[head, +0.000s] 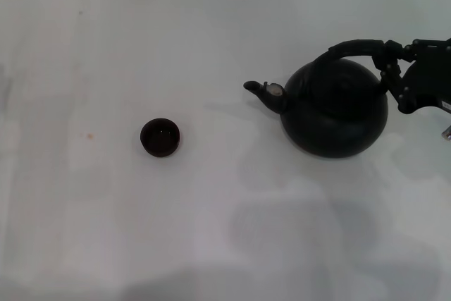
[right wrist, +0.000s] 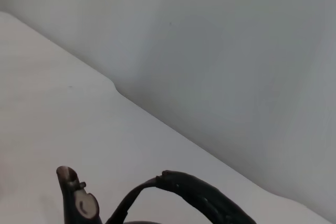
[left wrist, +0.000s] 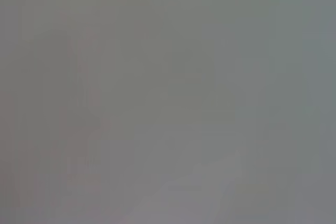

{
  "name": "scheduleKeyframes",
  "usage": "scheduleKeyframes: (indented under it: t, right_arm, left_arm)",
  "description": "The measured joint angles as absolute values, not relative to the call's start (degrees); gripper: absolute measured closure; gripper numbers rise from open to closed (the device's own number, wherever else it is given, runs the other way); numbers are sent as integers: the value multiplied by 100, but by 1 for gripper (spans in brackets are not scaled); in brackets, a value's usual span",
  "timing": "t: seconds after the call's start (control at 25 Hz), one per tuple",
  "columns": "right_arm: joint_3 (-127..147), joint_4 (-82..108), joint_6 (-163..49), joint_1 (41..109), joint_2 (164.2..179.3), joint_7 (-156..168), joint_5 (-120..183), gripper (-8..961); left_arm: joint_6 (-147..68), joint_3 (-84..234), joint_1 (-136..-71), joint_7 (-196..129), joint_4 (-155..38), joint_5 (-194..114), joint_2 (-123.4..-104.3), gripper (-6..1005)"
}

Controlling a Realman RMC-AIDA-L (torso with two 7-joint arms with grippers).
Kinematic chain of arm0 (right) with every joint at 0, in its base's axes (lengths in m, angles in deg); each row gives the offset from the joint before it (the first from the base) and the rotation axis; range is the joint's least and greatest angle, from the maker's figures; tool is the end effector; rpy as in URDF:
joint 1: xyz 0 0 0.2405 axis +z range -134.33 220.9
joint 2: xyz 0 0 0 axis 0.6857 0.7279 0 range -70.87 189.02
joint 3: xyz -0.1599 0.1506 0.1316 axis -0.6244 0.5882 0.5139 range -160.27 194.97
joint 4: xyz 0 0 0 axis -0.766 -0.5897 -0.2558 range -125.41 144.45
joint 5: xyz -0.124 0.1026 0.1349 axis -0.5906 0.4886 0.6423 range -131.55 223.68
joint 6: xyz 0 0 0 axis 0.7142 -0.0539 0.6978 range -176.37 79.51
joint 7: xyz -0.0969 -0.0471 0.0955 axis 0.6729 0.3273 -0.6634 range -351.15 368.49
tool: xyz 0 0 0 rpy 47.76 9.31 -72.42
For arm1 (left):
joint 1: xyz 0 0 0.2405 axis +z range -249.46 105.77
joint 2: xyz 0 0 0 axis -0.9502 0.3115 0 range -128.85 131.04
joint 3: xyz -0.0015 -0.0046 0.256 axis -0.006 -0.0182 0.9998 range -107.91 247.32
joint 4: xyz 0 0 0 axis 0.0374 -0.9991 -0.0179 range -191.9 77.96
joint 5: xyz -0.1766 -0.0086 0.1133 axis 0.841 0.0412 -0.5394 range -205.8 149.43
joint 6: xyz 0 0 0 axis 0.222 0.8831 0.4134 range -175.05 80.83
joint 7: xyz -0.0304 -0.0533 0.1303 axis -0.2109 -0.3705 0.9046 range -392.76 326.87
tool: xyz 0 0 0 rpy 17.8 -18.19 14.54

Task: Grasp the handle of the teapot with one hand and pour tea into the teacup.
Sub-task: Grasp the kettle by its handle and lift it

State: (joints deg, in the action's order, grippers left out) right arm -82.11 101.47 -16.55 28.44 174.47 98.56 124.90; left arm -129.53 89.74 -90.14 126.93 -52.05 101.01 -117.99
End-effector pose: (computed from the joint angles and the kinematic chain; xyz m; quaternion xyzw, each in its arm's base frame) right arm 0.2544 0.2592 0.0133 -0.8888 0.1409 0.0750 0.4296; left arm -0.3810 0.2608 0.0260 -0.5619 -0.3044 -0.3625 0.6783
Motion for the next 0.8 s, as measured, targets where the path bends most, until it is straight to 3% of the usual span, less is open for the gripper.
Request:
scheduleKeyframes:
  t: [0.08,0.8]
  right_arm:
    - [-8196,10147,-1649,2846,17444,9855,12507,739]
    - [-7744,10064,-971,3074,17429,9713,12588,766]
  left_arm:
    - [-12955,8974,-9013,12693,-5205,10101,-11799,107]
    - [-12982,8990,-9057,12693,-5205,10066,-11809,106]
